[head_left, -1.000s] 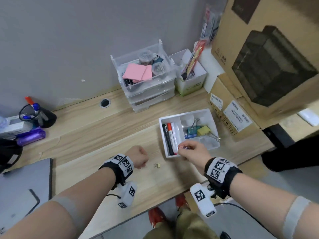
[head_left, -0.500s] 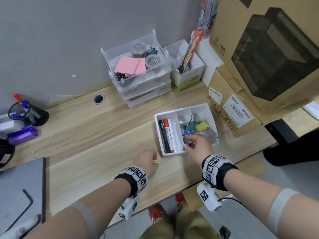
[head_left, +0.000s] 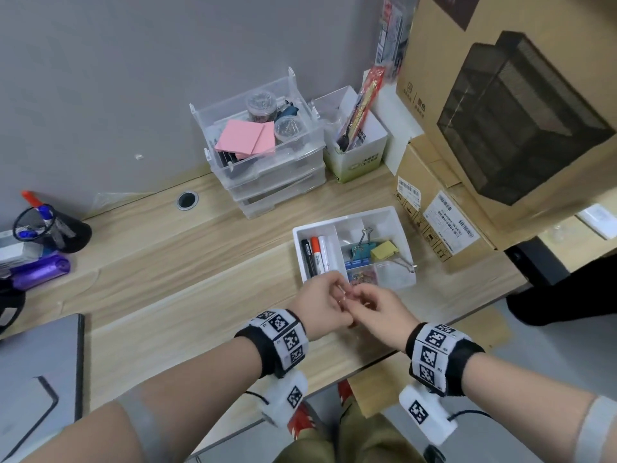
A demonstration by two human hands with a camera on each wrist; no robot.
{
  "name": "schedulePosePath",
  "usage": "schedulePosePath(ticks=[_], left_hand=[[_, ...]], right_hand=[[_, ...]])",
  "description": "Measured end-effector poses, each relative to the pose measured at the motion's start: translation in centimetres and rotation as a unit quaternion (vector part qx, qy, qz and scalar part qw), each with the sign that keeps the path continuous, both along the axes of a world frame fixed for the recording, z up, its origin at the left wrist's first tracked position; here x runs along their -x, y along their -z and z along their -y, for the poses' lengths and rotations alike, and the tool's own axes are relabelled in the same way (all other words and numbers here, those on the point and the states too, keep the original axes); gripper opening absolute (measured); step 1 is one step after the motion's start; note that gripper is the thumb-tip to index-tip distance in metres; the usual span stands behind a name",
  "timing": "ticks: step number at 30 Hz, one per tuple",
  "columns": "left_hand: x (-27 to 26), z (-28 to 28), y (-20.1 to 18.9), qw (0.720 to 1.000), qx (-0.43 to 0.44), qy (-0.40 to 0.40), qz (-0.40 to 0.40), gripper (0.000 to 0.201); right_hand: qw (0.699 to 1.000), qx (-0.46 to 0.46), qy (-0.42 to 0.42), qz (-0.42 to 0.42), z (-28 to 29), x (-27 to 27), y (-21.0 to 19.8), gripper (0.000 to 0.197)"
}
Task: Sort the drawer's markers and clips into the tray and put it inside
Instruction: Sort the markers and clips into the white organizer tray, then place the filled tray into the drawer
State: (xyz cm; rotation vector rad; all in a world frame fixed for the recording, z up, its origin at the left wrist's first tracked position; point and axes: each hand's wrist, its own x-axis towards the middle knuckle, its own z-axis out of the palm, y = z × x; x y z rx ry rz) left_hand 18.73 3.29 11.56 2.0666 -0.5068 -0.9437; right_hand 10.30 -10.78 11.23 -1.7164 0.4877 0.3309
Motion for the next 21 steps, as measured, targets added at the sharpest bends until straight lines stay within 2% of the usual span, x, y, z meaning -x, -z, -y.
schedulePosePath(ticks=[2, 3, 4, 6, 9, 11, 12, 14, 17, 19, 21], left_hand=[[-0.1, 1.6, -0.5, 0.999, 0.03, -0.013, 0.005, 0.034], [0.0, 2.1, -0.7, 0.999, 0.036, -0.015, 0.02, 0.034], [-0.1, 2.4, -0.9, 0.998, 0.034, -0.015, 0.046, 0.034], [-0.8, 2.1, -0.7, 0.994, 0.02, -0.019, 0.102, 0.036], [-2.7, 0.3, -0.2, 0.987, -0.009, -0.07, 0.148, 0.025], [-4.1, -1.4, 0.1, 0.977, -0.047, -0.111, 0.178, 0.02], [-4.7, -2.2, 0.1, 0.972, -0.071, -0.124, 0.189, 0.02], [-5.7, -3.4, 0.4, 0.968, -0.131, -0.143, 0.159, 0.024], [-6.4, -3.9, 1.3, 0.968, -0.197, -0.143, 0.066, 0.034], [-6.4, -3.8, 2.0, 0.972, -0.185, -0.142, 0.019, 0.034], [-6.0, -3.3, 2.2, 0.976, -0.176, -0.126, 0.002, 0.027]], right_hand=[[0.992, -0.092, 0.083, -0.032, 0.6, -0.4, 0.1, 0.01], [0.987, -0.1, 0.119, -0.038, 1.1, -0.7, 0.4, 0.012], [0.986, -0.082, 0.139, -0.035, 1.5, -1.1, 0.6, 0.014], [0.99, 0.026, 0.137, -0.019, 2.4, -1.7, 1.3, 0.018], [0.978, 0.205, 0.043, -0.019, 3.1, -2.3, 1.5, 0.034], [0.966, 0.258, -0.007, -0.021, 3.2, -2.5, 1.8, 0.047], [0.96, 0.28, -0.019, -0.016, 3.3, -2.4, 1.9, 0.047], [0.946, 0.32, -0.046, 0.001, 3.0, -1.9, 2.3, 0.038], [0.942, 0.323, -0.086, 0.032, 2.7, -0.4, 2.8, 0.029], [0.931, 0.332, -0.152, 0.035, 2.5, 0.6, 3.3, 0.039], [0.905, 0.367, -0.215, 0.018, 2.3, 1.4, 3.8, 0.051]])
